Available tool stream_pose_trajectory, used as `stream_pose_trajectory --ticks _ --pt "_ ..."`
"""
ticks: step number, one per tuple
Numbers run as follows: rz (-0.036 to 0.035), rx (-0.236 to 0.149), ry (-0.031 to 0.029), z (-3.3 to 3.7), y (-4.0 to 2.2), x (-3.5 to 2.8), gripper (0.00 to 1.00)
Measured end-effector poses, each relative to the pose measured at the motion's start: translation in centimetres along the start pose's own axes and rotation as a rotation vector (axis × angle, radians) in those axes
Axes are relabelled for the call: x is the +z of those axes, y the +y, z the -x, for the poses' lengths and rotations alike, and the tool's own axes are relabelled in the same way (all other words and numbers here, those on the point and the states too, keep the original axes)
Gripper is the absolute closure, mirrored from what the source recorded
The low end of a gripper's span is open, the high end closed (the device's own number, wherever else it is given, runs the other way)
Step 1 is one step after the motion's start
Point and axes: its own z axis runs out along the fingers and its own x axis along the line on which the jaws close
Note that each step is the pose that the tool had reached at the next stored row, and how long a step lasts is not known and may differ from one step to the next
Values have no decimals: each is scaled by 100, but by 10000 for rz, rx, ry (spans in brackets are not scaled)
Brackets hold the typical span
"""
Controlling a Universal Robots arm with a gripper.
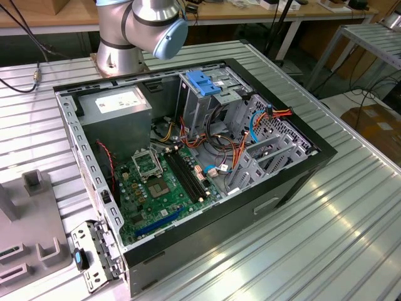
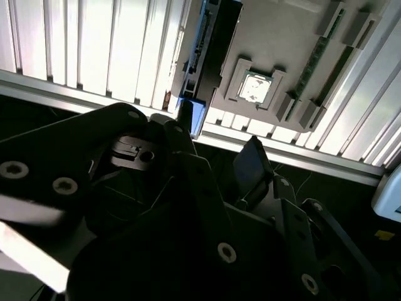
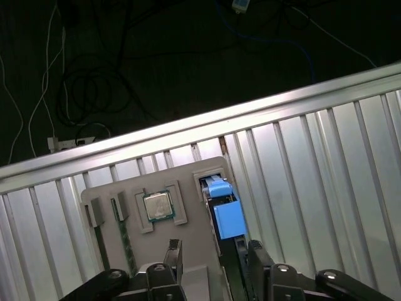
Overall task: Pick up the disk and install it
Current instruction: 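Pick up the disk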
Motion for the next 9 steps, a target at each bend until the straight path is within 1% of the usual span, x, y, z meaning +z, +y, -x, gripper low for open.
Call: stream_pose_trajectory --ticks 3,6,7,9 --pt "-2 -151 0 30 11 26 46" --pt "-8 -364 3 92 28 52 46" --pt "-12 -442 3 110 39 73 46" --pt "-11 -472 5 100 109 104 46"
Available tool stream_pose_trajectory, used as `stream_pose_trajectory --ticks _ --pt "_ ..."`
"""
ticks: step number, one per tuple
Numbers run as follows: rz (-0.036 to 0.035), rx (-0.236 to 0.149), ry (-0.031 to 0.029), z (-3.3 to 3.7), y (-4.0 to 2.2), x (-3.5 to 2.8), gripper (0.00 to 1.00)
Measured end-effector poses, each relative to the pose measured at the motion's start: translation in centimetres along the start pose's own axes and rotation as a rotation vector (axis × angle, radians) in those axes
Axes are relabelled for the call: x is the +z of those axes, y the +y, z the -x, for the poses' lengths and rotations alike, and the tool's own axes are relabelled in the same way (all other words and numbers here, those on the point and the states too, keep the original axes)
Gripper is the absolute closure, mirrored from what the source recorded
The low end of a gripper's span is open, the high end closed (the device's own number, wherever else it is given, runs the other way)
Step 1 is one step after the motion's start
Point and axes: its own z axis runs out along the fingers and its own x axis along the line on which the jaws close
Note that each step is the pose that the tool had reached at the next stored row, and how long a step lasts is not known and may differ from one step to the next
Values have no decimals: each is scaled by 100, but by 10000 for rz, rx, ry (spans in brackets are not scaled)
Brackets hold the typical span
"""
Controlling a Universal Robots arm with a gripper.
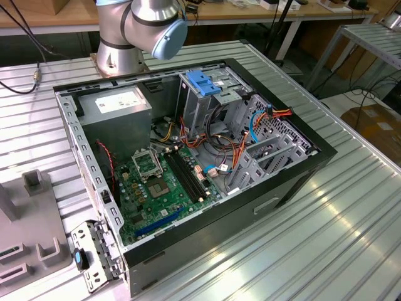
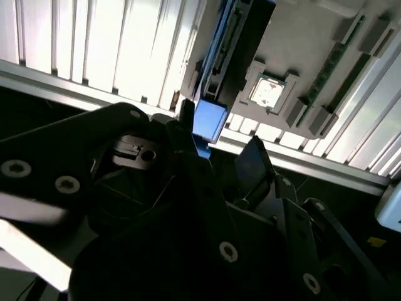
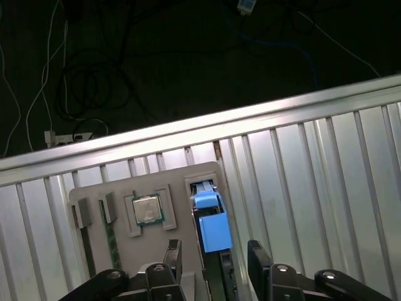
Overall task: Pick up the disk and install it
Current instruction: 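Pick up the disk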
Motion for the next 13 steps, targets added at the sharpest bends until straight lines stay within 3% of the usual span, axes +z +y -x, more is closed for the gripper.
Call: stream_pose_trajectory --ticks 3,10,13 --pt "-1 -15 -1 -14 63 13 46" --pt "-5 -133 -2 -11 58 26 46" --pt "-11 -428 -6 -7 58 94 46"
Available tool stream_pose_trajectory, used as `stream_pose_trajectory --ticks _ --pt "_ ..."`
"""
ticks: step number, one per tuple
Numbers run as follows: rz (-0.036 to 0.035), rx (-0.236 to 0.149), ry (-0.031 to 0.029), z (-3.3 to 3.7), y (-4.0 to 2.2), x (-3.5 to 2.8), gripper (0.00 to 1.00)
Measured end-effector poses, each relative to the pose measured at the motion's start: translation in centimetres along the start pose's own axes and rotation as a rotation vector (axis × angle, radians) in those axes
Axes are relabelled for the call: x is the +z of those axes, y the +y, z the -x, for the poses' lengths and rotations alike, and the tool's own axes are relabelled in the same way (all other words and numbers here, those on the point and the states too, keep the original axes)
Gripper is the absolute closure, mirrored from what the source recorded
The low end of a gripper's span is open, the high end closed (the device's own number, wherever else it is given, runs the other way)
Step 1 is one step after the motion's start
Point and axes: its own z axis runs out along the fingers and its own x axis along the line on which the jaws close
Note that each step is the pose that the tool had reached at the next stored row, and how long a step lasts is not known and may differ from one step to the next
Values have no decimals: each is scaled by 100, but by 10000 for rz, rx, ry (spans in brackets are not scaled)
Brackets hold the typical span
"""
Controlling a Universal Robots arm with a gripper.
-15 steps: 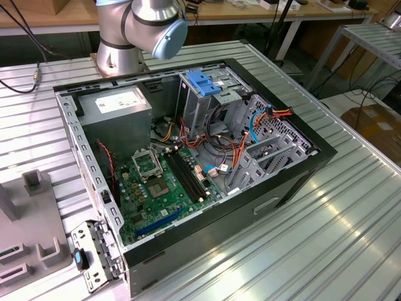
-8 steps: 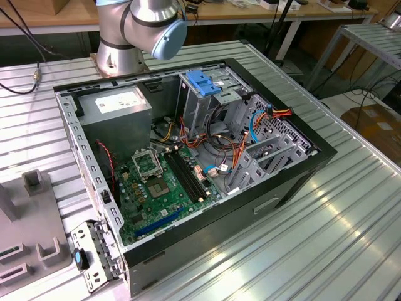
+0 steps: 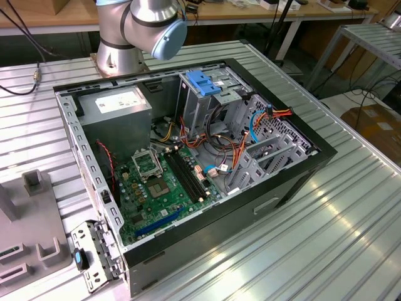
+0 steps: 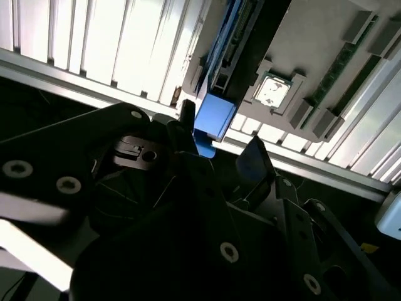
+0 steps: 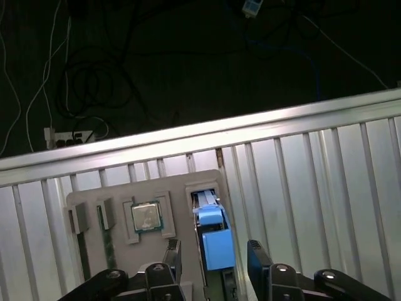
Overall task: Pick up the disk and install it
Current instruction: 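Pick up the disk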
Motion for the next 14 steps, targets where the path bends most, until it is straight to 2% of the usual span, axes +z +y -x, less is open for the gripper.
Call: stream_pose_trajectory --ticks 3,6,7,8,9,11,14 --pt "-4 -92 -2 1 1 67 46" --pt "-31 -319 -8 1 1 102 46" --pt "-96 -660 -21 2 2 145 46" --pt "-108 -846 -26 -5 15 288 46" --pt "-59 -847 -20 -4 17 420 46" --pt "-57 -847 -20 -3 17 492 46" --pt "-54 -848 -18 -3 17 512 46"
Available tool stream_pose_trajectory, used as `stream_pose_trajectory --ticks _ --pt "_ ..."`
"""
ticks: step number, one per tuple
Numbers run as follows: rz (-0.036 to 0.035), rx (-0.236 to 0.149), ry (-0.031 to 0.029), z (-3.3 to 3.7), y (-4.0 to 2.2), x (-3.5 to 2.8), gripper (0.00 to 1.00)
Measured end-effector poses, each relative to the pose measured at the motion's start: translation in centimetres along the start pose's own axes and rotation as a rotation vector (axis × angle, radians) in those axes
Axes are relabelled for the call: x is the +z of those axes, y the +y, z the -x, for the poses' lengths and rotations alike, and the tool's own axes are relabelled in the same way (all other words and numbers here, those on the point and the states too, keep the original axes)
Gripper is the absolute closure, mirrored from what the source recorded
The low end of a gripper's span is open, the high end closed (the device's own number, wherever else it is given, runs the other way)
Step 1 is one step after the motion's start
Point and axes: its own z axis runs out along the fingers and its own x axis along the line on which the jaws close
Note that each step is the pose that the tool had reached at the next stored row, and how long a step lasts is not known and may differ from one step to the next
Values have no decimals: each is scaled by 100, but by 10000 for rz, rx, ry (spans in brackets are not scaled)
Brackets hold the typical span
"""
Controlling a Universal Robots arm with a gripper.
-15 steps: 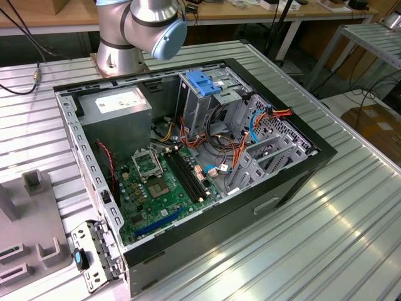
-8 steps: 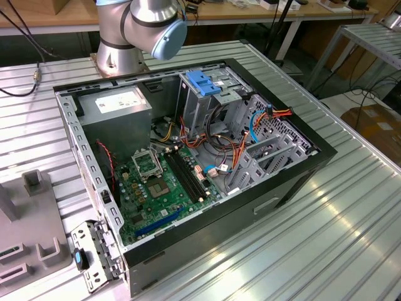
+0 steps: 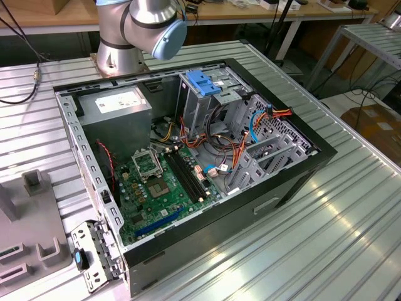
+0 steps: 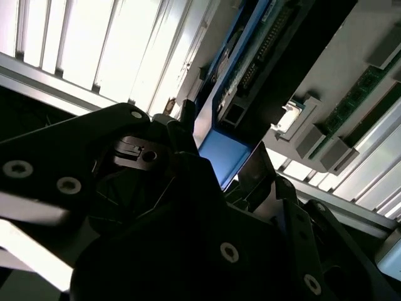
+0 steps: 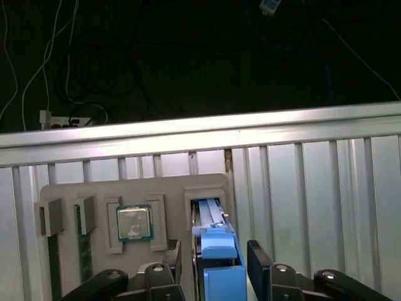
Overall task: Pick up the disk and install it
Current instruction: 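Pick up the disk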
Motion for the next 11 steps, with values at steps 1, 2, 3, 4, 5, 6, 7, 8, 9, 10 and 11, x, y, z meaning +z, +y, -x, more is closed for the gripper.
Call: stream_pose_trajectory --ticks 1,2,3,4,5,6,7,8,9,10,11 --pt "0 0 0 0 0 1 46" --pt "0 0 0 0 0 1 46" --pt "-2 1 -1 0 0 3 46" --pt "-1 1 -1 1 0 3 46" --pt "-3 -1 -2 2 -1 5 46" --pt "-4 -1 -3 4 0 7 46" --pt "-3 0 -3 9 1 8 46" --pt "-2 0 -1 14 1 8 46" --pt "-3 0 -2 18 1 11 46" --pt "-2 0 -1 26 2 12 46" --pt "-3 0 -2 33 3 15 46"
